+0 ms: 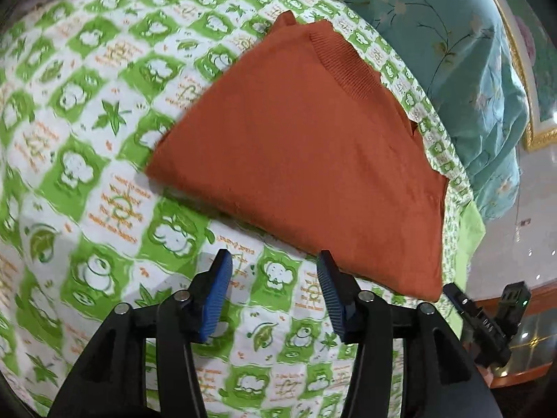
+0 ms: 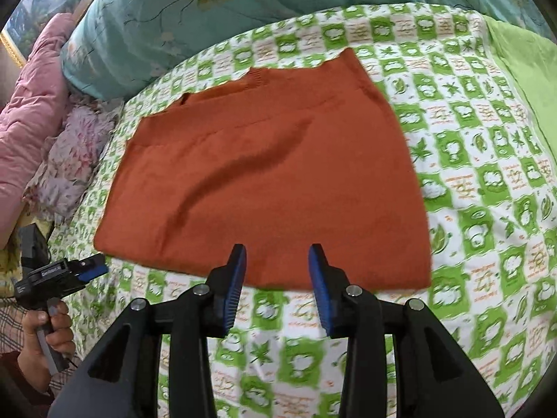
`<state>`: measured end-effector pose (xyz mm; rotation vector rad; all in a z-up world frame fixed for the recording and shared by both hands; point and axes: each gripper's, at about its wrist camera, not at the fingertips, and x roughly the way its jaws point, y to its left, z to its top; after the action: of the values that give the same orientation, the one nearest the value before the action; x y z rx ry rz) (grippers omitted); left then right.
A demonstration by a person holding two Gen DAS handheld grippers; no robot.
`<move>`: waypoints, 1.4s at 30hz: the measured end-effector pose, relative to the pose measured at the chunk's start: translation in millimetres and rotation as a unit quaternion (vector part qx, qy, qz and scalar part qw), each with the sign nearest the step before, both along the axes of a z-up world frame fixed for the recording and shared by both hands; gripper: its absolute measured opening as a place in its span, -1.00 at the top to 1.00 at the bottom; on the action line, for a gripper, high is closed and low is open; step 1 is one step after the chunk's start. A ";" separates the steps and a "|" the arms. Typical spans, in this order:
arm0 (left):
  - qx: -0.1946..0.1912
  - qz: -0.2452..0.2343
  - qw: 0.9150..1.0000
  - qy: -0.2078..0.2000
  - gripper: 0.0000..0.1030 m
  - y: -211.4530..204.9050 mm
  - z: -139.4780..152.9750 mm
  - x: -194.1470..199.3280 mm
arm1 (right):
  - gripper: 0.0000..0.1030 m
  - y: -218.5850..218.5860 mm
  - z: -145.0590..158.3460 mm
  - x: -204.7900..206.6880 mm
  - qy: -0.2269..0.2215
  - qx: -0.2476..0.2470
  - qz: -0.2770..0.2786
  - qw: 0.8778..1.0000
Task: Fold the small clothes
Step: 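Move both open grippers to the folded sweater's edge, then grasp the sweater edge with both grippers and lift it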
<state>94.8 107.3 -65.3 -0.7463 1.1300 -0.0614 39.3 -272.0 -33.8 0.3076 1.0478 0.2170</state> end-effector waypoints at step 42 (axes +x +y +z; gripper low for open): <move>0.086 -0.065 0.978 -0.179 0.78 -72.5 83.0 85.9 | 0.16 -20.4 -7.0 56.3 0.018 0.098 0.003 0.995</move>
<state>180.7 34.8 17.7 -0.4819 0.8250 -0.1979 95.6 -292.5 -40.8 0.4881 1.0647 0.3212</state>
